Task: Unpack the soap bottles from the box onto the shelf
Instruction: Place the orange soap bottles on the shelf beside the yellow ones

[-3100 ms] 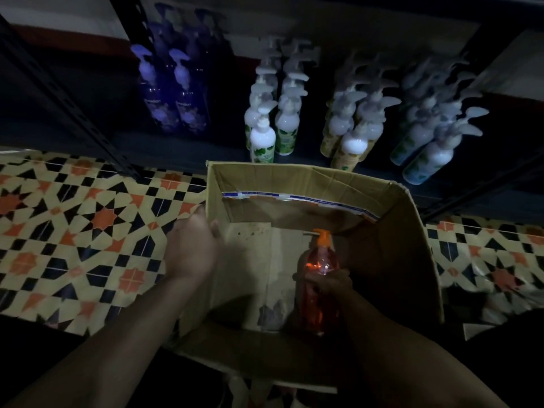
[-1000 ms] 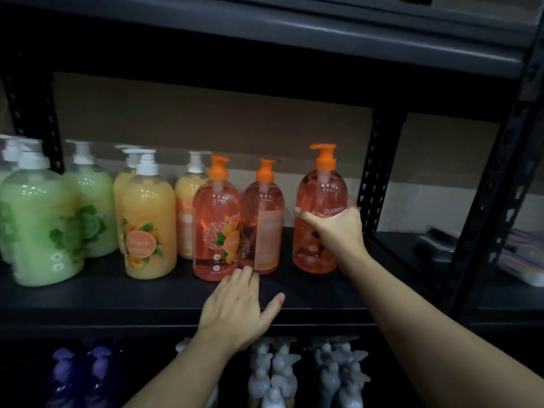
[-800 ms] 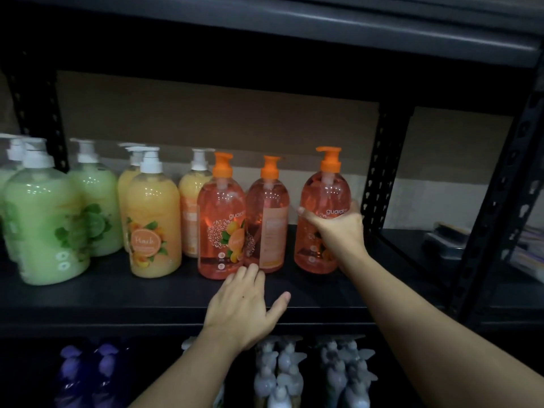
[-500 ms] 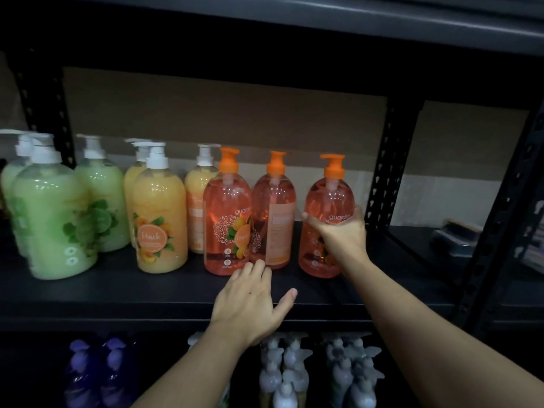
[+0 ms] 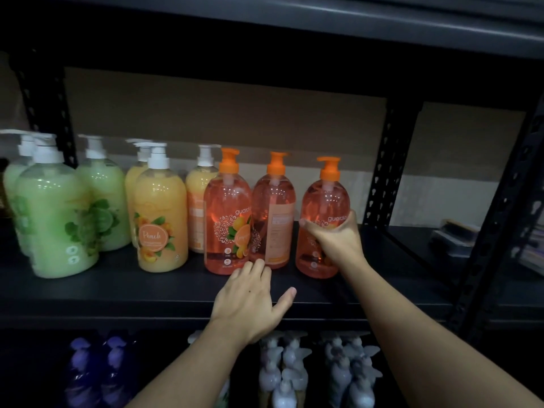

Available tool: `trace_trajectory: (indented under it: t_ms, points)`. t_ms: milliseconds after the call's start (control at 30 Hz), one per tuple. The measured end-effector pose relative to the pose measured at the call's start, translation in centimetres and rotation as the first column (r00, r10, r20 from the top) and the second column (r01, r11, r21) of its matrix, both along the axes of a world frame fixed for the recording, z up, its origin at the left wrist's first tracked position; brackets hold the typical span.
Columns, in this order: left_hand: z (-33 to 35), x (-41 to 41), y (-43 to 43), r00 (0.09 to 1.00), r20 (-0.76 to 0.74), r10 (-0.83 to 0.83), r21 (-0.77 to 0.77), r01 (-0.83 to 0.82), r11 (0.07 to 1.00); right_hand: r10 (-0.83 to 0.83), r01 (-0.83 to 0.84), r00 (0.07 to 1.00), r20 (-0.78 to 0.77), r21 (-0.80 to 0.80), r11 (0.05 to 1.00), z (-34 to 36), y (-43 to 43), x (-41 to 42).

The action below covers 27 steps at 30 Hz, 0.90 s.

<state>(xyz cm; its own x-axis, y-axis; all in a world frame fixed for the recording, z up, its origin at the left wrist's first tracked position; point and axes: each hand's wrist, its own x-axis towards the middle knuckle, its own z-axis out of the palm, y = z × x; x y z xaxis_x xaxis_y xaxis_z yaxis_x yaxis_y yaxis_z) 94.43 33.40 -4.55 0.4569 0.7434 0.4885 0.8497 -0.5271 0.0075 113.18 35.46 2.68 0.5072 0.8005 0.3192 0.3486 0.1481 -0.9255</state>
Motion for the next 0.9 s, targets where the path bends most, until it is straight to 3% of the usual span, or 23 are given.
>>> trace_trajectory:
  t_ms: [900]
  points:
    - [0.0,0.0,0.0,1.0,-0.025,0.016,-0.002,-0.016,1.0,-0.025,0.025,1.0,0.0,0.006,1.0,-0.6,0.7,-1.4]
